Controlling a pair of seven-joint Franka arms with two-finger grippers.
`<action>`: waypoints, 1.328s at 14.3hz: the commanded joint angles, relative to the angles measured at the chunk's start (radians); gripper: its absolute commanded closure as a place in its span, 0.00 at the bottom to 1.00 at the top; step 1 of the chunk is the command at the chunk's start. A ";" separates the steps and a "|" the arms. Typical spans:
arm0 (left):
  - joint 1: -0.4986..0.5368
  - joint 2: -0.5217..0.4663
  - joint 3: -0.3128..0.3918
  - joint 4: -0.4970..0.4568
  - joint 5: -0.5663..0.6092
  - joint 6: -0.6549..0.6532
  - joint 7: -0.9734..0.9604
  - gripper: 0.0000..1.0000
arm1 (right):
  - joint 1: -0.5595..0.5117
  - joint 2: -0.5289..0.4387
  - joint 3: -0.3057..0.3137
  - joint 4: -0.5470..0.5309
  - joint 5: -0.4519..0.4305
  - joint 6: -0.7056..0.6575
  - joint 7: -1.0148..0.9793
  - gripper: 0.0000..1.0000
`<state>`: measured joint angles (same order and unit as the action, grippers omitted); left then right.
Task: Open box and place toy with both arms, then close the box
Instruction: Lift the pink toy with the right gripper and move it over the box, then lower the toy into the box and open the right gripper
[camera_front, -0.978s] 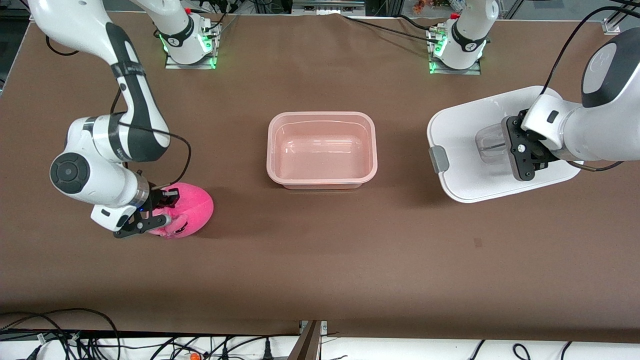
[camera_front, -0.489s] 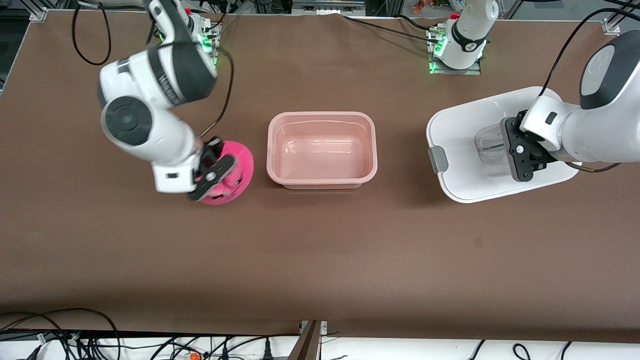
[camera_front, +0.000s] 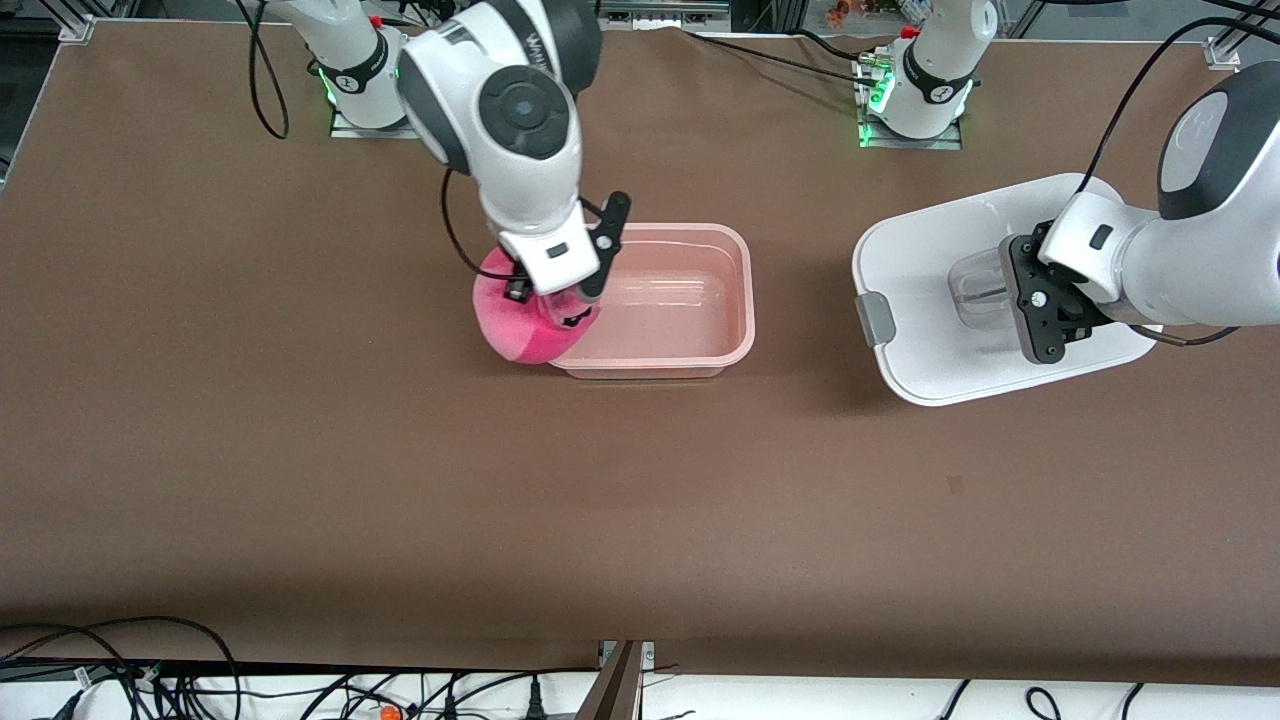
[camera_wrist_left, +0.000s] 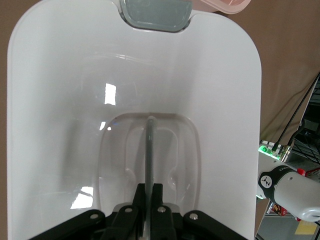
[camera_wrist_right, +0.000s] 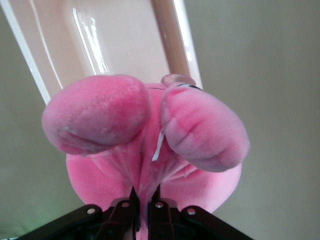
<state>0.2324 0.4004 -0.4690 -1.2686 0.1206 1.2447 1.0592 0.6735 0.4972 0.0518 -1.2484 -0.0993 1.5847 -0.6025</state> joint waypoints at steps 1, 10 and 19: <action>-0.002 0.006 -0.005 0.018 0.019 -0.014 0.024 1.00 | 0.069 0.081 -0.009 0.104 -0.031 -0.002 -0.017 1.00; -0.002 0.009 -0.008 0.018 0.019 -0.014 0.024 1.00 | 0.139 0.156 -0.009 0.077 -0.042 0.057 0.067 1.00; -0.002 0.009 -0.008 0.018 0.011 -0.014 0.022 1.00 | 0.190 0.300 -0.009 0.024 -0.091 0.280 0.266 0.00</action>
<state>0.2313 0.4056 -0.4710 -1.2686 0.1206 1.2447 1.0594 0.8353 0.7633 0.0507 -1.2332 -0.1659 1.7846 -0.4192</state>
